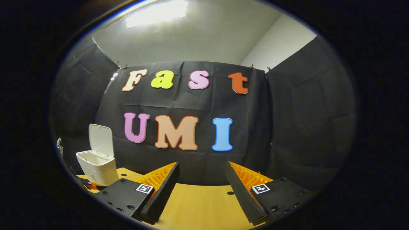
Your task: Press the lid of the desktop garbage bin to open it, pick up the crumpled paper on the desktop and throw it into the bin, then pick up the pop can on the desktop and drop it into the bin, and finally close the garbage bin lid.
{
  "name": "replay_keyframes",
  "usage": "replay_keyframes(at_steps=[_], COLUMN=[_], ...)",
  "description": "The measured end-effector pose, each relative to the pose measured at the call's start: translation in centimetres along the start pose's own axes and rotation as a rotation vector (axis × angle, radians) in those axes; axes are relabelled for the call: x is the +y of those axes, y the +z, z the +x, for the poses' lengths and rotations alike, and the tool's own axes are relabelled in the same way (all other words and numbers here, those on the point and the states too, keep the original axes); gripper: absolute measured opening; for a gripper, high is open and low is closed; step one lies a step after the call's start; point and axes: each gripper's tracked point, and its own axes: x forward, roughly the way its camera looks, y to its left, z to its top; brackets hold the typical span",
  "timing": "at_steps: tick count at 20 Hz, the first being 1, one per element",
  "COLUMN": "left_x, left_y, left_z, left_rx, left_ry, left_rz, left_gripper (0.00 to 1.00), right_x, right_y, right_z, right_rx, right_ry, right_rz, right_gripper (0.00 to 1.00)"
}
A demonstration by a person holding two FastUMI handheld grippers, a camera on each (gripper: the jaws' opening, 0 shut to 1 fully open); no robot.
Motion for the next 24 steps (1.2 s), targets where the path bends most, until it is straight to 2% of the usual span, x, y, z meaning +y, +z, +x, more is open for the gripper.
replay_keyframes(at_steps=[3, 6, 10, 13, 14, 16, 21, 24], left_x=[-1.3, -1.3, -0.7, -0.3, -0.1, -0.4, -0.1, 2.9], left_y=[-4.1, -9.2, -15.6, -17.7, -17.7, -15.8, -3.0, 4.4], left_z=[1.8, 3.3, 5.3, 6.1, 6.4, 6.5, 7.1, 6.5], left_rx=[0.05, 0.123, 0.247, 0.323, 0.319, 0.334, 0.139, 0.029], left_ry=[0.031, 0.087, 0.154, 0.192, 0.2, 0.189, 0.095, 0.119], left_rz=[-0.001, 0.016, 0.01, -0.014, -0.028, -0.065, -0.06, -0.028], left_gripper=[0.94, 0.94, 0.95, 0.95, 0.77, 0.75, 0.72, 0.72], right_x=[-4.7, -7.7, -9.3, -9.8, -9.9, -9.8, -6.4, -3.9], right_y=[-2.1, -3.4, -2.9, -2.8, -2.4, -1.4, -1.3, -1.8], right_z=[-1.5, -2.6, -3.0, -3.1, -3.3, -3.4, -3.0, -2.2], right_rx=[0.067, 0.12, 0.123, 0.135, 0.127, 0.096, 0.067, 0.06], right_ry=[-0.063, -0.088, -0.087, -0.08, -0.079, -0.079, -0.015, 0.028], right_rz=[-0.003, -0.036, -0.052, -0.076, -0.095, -0.119, -0.084, -0.006], right_gripper=[0.96, 0.96, 0.96, 0.96, 0.96, 0.96, 0.96, 0.96])
